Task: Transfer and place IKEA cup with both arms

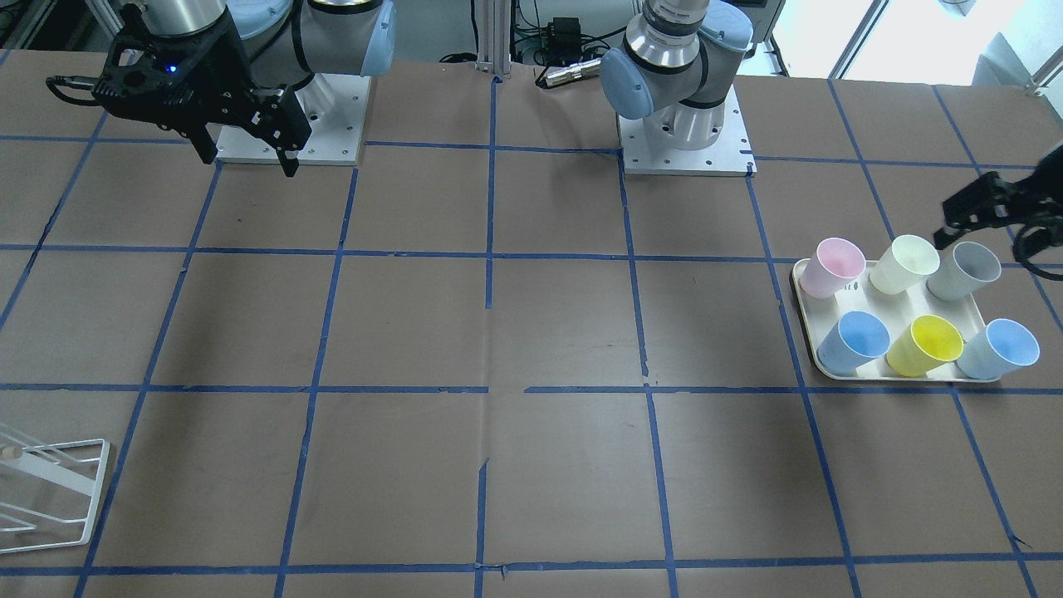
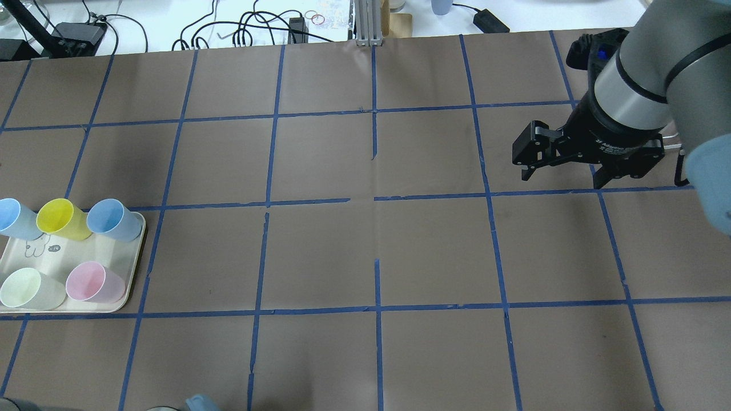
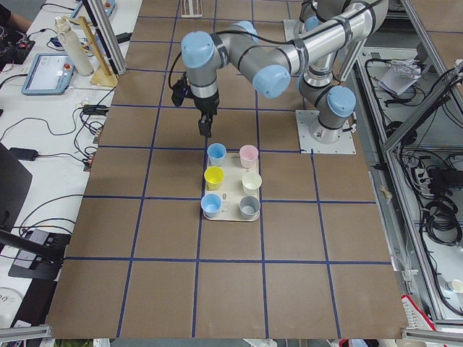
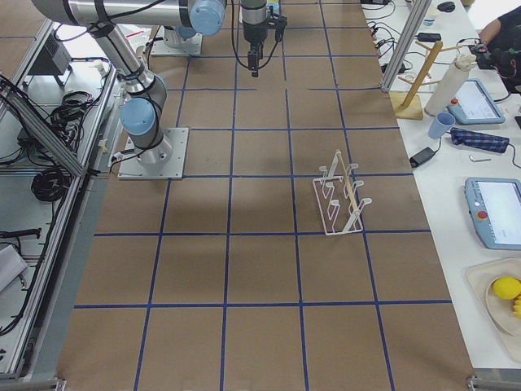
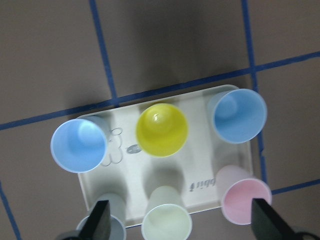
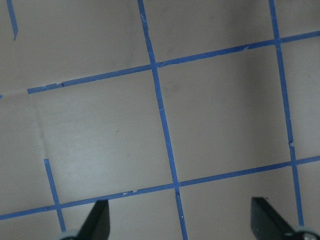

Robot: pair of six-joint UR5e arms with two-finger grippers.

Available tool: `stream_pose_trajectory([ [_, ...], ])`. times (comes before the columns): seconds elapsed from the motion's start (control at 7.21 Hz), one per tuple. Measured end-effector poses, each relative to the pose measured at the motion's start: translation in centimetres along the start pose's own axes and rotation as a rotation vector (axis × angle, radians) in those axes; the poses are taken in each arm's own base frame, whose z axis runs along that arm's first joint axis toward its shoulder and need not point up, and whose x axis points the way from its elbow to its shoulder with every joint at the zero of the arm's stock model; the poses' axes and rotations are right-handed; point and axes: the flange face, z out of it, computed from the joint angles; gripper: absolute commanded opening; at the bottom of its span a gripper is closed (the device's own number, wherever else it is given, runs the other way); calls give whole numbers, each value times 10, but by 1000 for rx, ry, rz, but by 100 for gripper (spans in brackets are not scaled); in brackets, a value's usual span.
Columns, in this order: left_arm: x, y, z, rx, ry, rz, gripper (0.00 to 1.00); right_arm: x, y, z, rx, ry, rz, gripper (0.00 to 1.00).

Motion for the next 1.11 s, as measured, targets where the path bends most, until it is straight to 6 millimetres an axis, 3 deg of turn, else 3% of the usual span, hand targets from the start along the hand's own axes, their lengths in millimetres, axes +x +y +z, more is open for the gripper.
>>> stream_pose_trajectory([
  [0.14,70,-3,-12,-7,-3,-83,100,0,0,0,1,0,1,100],
  [0.42,200,-6,-16,-10,-15,-200,100,0,0,0,1,0,0,100],
  [0.55,257,1,-13,-11,-29,-187,100,0,0,0,1,0,0,100],
  [0.69,294,14,-10,-8,-41,-150,100,0,0,0,0,1,1,100],
  [0.83,304,20,-13,4,-45,-108,100,0,1,-1,1,1,2,100],
  [1.11,259,12,-18,25,-32,-79,100,0,1,-1,2,1,1,100],
])
